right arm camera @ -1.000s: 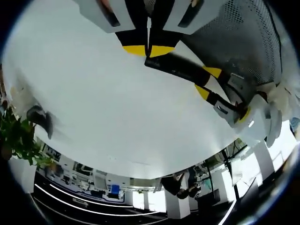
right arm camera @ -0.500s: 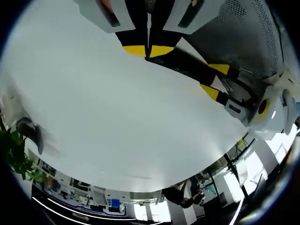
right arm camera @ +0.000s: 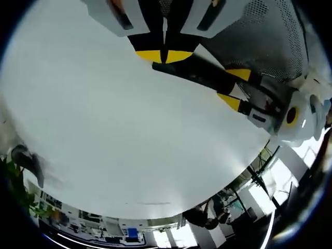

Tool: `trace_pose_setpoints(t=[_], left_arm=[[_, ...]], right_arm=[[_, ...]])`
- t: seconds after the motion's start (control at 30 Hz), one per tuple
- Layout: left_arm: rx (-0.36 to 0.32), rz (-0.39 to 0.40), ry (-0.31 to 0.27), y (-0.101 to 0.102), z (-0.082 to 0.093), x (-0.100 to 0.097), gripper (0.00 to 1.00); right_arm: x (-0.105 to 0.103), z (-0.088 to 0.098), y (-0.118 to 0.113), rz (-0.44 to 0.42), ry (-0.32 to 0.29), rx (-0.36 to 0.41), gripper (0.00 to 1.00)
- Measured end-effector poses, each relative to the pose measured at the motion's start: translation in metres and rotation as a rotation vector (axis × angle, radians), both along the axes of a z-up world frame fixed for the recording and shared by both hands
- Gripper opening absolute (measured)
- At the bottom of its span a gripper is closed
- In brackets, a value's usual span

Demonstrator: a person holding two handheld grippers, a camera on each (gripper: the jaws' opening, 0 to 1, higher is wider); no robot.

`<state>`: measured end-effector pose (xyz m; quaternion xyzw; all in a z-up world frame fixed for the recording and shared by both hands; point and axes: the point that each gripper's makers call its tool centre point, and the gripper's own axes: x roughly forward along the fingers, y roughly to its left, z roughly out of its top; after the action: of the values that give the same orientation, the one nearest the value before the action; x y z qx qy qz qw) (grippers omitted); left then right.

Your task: Press the specified remote control buttons in sequence, fully releasing each button before pressing the next.

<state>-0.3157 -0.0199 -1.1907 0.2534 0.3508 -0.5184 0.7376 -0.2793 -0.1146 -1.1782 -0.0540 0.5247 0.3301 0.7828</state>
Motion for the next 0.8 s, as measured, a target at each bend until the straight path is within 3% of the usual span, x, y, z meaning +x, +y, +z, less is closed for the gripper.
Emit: trace_pose_setpoints(t=[0.33,0.57,0.8], left_arm=[[-0.017,0.025,0.009,-0.0019,0.0001,0.0014,0.25],[-0.025,0.027,0.006,-0.0022,0.0002,0.0021,0.25],[-0.028,0.014,0.005,-0.0025,-0.0017,0.0040,0.24]], right_arm=[[-0.0007,-0.0031,-0.0004,0.015,0.000,-0.026,0.00],[-0.0020,-0.0033,0.0003,0.063,-0.045,-0.070,0.00],[-0.0008,-0.0030,-0.0004,0.072,-0.053,-0.079,0.00]])
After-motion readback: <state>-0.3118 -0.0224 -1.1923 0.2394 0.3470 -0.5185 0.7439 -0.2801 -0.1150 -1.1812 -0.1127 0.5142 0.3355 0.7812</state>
